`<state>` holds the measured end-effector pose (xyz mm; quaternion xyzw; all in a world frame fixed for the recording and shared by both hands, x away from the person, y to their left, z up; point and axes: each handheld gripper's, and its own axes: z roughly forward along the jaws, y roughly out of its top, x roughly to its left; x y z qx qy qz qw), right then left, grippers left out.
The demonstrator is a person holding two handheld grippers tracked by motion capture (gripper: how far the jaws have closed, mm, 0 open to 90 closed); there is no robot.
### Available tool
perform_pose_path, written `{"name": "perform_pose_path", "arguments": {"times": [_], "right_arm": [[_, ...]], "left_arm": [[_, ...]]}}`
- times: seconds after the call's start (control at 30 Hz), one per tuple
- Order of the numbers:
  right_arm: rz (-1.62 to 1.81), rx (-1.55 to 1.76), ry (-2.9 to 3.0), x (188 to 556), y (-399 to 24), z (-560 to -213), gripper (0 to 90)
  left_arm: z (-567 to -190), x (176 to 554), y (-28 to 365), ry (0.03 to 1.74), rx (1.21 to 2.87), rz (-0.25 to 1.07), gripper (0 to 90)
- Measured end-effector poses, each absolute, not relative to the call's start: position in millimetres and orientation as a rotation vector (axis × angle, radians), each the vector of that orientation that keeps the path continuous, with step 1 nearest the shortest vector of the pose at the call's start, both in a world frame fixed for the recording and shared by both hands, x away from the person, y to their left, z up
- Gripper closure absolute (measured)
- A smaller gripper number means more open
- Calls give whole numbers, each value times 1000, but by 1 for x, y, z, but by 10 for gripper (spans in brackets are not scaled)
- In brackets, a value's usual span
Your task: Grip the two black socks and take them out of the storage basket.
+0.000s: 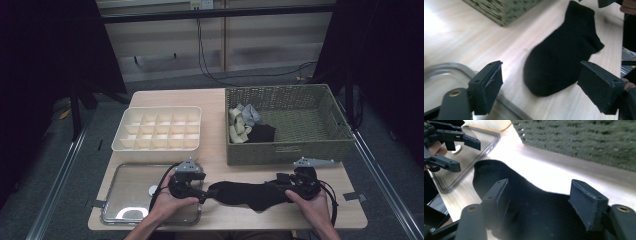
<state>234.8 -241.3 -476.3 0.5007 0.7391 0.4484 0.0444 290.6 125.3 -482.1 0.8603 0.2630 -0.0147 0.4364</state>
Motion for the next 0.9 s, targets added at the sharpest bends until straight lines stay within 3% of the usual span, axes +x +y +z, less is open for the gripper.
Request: {"name": "perform_pose_path", "arguments": {"times": [0.4,0.9], "right_arm": [[1391,1462,2260,247,-225,-467,272],[1437,1425,2189,252,-218,-447,326]], "left_arm": [[-465,289,166,665,2127,52,125],[-468,283,207,748,2076,90,125]]}}
